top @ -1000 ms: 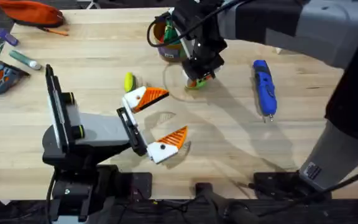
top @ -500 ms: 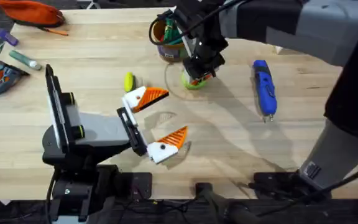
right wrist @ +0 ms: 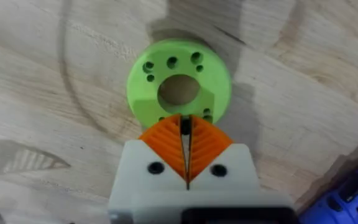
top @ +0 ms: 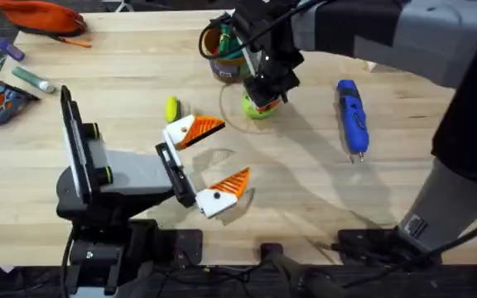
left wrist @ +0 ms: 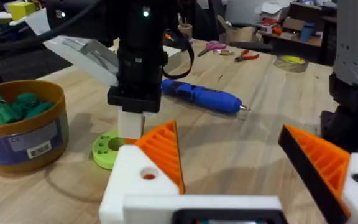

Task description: Pick up the gripper from the table and insert it into the empty holder that is missing its gripper. Then pick up a screw, insert it into the mounting hole, and use the screwdriver to tighten it. Finally, clean up the table by picking up the vegetable and placing it into the bucket.

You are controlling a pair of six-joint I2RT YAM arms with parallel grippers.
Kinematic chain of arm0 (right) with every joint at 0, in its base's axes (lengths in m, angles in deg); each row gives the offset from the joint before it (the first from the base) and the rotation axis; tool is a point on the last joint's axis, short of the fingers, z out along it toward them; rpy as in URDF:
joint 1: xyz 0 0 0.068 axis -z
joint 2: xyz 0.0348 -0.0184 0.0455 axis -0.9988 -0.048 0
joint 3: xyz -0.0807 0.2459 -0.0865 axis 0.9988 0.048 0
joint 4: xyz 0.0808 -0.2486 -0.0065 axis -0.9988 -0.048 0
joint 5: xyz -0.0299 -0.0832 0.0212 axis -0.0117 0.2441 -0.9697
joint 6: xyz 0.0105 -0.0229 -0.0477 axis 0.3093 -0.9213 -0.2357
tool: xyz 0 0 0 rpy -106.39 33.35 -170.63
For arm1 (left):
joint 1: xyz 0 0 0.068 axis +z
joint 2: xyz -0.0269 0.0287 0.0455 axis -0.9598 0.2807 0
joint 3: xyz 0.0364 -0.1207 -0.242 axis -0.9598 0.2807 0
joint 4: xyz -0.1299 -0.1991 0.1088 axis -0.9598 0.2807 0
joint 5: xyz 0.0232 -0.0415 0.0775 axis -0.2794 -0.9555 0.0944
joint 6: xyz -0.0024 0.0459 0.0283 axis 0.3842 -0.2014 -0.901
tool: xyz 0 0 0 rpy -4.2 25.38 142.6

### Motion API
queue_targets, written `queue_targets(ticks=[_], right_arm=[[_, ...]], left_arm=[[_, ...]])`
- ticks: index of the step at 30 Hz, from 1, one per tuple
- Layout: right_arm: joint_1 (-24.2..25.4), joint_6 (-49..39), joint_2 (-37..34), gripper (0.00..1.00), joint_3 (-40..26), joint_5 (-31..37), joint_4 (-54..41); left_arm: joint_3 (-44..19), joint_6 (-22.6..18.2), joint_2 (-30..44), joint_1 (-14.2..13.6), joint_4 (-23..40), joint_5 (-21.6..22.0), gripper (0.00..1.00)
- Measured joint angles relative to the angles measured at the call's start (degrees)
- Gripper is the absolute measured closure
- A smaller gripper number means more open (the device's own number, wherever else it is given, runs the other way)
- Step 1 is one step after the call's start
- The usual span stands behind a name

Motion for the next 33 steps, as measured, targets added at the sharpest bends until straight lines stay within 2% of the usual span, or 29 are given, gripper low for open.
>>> queue_targets(ticks=[19, 25, 33], right_arm=[[0.00, 0.00, 0.00, 0.995, -0.73, 0.20, -1.47], [0.00, -0.02, 0.42, 0.995, -5.27, 0.22, -4.79], [0.00, -0.22, 4.66, 0.995, -12.01, 0.26, -10.05]], left_arm=[[0.00, 0.00, 0.02, 0.00, -0.02, 0.00, 0.015], [0.00, 0.00, 0.01, 0.00, -0.02, 0.00, 0.014], [0.00, 0.00, 0.02, 0.00, -0.02, 0.00, 0.015]])
